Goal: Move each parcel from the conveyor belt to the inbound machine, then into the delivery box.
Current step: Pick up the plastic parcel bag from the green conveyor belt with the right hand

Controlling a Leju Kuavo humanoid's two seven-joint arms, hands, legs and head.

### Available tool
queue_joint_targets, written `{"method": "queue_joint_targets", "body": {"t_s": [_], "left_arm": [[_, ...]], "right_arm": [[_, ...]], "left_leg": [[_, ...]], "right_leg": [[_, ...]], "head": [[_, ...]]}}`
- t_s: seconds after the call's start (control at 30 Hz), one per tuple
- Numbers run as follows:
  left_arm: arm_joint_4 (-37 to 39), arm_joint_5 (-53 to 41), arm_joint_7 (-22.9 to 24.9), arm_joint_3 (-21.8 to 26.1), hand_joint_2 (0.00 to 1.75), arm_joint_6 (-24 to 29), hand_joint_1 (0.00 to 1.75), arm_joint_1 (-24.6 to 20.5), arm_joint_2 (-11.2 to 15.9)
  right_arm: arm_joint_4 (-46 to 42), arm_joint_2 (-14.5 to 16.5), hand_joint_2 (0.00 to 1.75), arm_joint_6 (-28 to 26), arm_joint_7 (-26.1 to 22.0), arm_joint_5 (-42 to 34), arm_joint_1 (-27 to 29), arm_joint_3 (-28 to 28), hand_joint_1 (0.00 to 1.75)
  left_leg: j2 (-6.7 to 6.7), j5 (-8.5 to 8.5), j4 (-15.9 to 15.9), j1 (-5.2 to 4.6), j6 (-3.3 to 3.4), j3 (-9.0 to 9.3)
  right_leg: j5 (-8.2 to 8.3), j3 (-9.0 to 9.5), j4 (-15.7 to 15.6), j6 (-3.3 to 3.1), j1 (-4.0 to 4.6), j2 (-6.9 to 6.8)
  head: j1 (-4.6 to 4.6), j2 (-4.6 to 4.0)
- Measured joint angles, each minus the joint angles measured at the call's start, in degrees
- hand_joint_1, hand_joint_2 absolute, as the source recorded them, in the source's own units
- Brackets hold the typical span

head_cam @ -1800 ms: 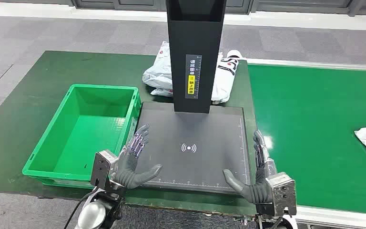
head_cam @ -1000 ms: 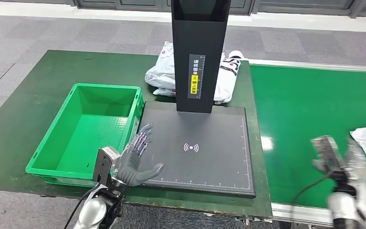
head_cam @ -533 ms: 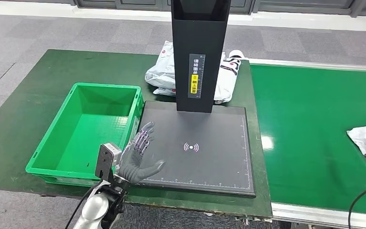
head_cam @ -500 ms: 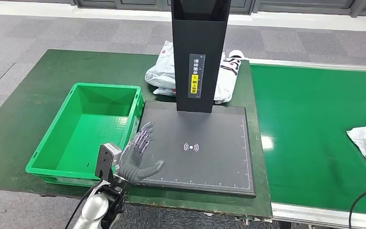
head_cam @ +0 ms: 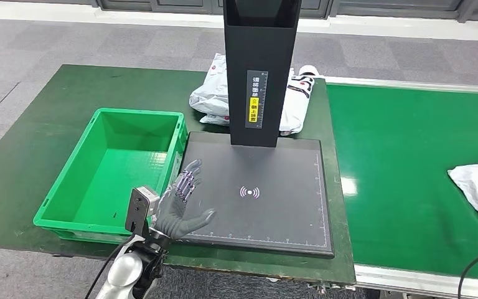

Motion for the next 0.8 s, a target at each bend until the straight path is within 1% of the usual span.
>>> {"method": "queue_joint_targets", "body": {"t_s": [0.07,0.2,0.27,0.5,0.7,0.8], "left_arm": [[0.18,0.15,-0.09,0.0,1.75,-0.11,0.0,-0.1,0.03],[0.85,0.5,-0.91,0.0,1.75,-0.83,0.0,-0.2,0.26],[1.22,0.66,-1.44,0.0,1.75,-1.04,0.0,-0.21,0.4],[2.21,0.76,-2.46,0.0,1.75,-1.2,0.0,-0.21,0.86],[3.08,0.8,-2.82,0.0,1.75,-1.2,0.0,-0.65,0.9],[3.36,0.9,-3.01,0.0,1.75,-1.2,0.0,-0.72,0.9]], "right_arm": [[0.59,-0.09,1.75,2.91,0.22,0.64,-0.05,0.01,0.0],[2.09,-0.15,1.75,10.72,1.2,2.37,-0.57,0.52,0.0],[2.73,-0.14,1.75,13.25,1.59,2.77,-0.92,0.69,0.0],[4.1,-0.15,1.75,17.89,1.64,3.67,-1.88,0.81,0.0],[5.18,-0.01,1.75,24.05,2.37,4.58,-2.82,0.94,0.0],[5.47,0.13,1.75,25.08,2.57,4.66,-2.89,0.94,0.0]], "left_leg": [[0.0,0.0,0.0,0.0,0.0,0.0],[0.02,0.0,0.0,0.0,0.0,-0.01],[0.01,0.0,0.0,0.0,0.0,-0.01],[0.0,0.0,0.0,0.0,0.0,-0.01],[-0.01,0.0,0.0,0.0,0.0,-0.01],[-0.01,0.01,0.0,0.0,0.01,-0.02]], "right_leg": [[0.0,0.0,0.0,0.0,0.0,0.0],[0.0,0.0,0.0,0.0,0.0,0.01],[0.0,0.0,0.0,0.0,0.0,0.01],[0.0,0.0,0.0,0.0,0.0,0.0],[0.0,0.0,0.0,0.0,0.0,-0.01],[0.0,0.01,0.0,0.0,0.0,-0.01]], "head": [[0.0,0.0],[0.0,0.01],[0.0,0.01],[0.0,-0.01],[0.0,0.01],[0.0,0.0]]}}
